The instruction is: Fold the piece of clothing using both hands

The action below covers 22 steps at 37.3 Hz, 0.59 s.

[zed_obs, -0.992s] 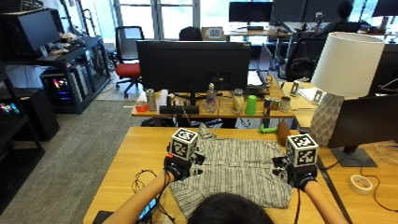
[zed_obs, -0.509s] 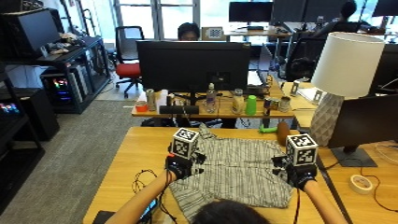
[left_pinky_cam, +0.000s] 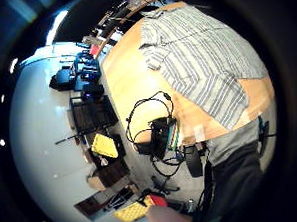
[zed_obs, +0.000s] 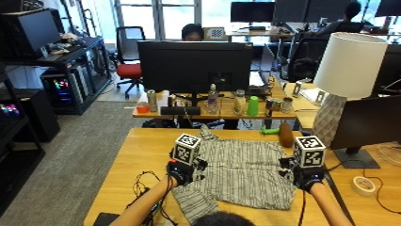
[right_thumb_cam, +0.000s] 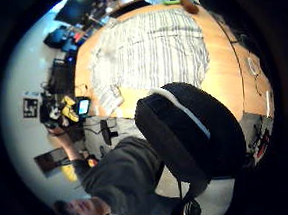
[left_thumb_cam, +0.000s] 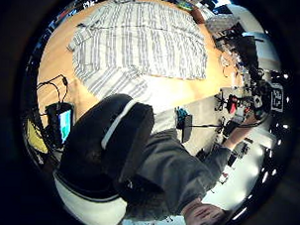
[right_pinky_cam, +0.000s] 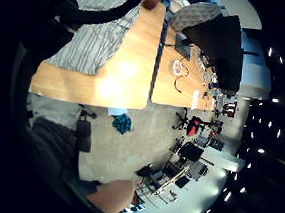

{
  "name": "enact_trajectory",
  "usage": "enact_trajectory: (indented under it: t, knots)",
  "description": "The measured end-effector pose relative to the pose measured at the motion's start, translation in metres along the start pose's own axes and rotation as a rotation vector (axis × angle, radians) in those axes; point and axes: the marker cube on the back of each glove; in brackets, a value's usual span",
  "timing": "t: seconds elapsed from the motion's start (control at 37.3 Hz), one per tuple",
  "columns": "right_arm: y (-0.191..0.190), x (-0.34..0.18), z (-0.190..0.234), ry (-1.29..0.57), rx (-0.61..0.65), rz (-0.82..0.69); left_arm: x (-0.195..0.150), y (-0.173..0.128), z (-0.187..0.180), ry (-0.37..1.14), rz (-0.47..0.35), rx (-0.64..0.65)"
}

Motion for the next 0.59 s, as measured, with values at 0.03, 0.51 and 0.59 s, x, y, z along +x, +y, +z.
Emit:
enact_trajectory:
  t: [0.03,0.51,0.59]
  knots:
    - [0.0,0.001,0.0,0.0,-0.001,0.005,0.0,-0.002,0.003,0.002,0.002,-0.007]
    - [-0.013,0.006,0.027,-0.026,-0.065,-0.005,0.036,-0.062,0.156,-0.036,0.172,-0.41]
    - [-0.014,0.006,0.032,-0.027,-0.079,-0.005,0.036,-0.054,0.168,-0.083,0.061,-0.513]
